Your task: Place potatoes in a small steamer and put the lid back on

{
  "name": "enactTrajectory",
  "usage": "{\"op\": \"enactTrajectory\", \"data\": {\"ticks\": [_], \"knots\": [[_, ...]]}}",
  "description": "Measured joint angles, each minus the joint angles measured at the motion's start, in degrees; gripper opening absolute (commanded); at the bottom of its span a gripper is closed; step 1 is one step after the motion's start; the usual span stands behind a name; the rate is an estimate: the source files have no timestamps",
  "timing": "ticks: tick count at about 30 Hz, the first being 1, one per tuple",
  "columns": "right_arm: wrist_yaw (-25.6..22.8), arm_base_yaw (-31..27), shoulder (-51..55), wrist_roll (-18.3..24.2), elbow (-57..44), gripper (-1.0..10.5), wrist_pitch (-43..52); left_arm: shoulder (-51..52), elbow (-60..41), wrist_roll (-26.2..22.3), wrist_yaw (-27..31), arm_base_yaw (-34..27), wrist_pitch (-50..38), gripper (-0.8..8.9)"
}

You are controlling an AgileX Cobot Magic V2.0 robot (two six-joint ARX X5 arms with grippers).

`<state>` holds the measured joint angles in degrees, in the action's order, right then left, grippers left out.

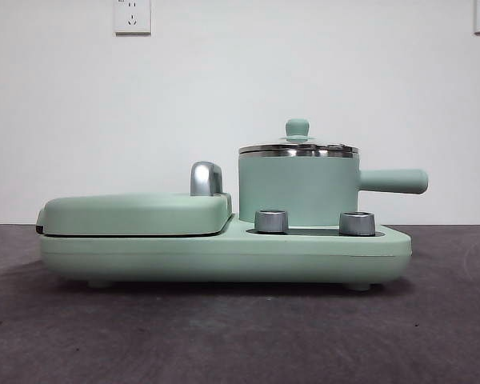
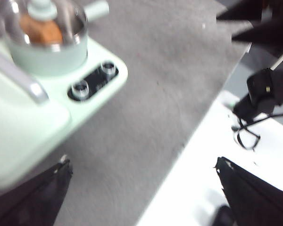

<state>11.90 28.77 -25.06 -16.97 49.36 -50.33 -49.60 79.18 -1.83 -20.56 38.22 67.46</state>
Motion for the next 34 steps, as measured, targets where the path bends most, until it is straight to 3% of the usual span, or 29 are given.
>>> {"op": "enactTrajectory", "data": {"ticks": [6, 7, 9, 10, 11, 12, 13, 34], "knots": [[0.1, 0.0, 0.0, 0.0, 0.0, 4.6, 0.0, 14.4, -12.1, 3.0, 0.2, -0.9, -5.7, 4.86], [0.1, 0.0, 0.0, 0.0, 0.0, 4.6, 0.0, 16.3, -13.3, 3.9, 0.2, -1.0, -6.4, 4.57], [0.1, 0.0, 0.0, 0.0, 0.0, 4.3, 0.0, 19.3, -15.7, 5.9, 0.8, -1.0, -7.2, 2.46], [0.2, 0.0, 0.0, 0.0, 0.0, 3.3, 0.0, 20.0, -16.6, 6.4, 1.2, -1.0, -7.2, 0.65], [0.7, 0.0, 0.0, -0.1, 0.0, 1.0, 0.0, 20.5, -17.6, 6.8, 1.4, -1.0, -7.2, 0.29], [1.4, 0.0, 0.0, -0.1, 0.0, -0.3, 0.0, 20.8, -18.2, 6.8, 1.4, -1.1, -7.2, 0.1], [1.9, 0.0, 0.0, 0.0, 0.0, 0.3, -0.2, 20.9, -18.6, 6.9, 1.4, -1.1, -7.2, 0.05], [1.6, 0.0, 0.0, 0.0, 0.0, 0.2, -0.8, 21.4, -18.6, 9.6, 1.6, -1.8, -8.0, 0.06]]}}
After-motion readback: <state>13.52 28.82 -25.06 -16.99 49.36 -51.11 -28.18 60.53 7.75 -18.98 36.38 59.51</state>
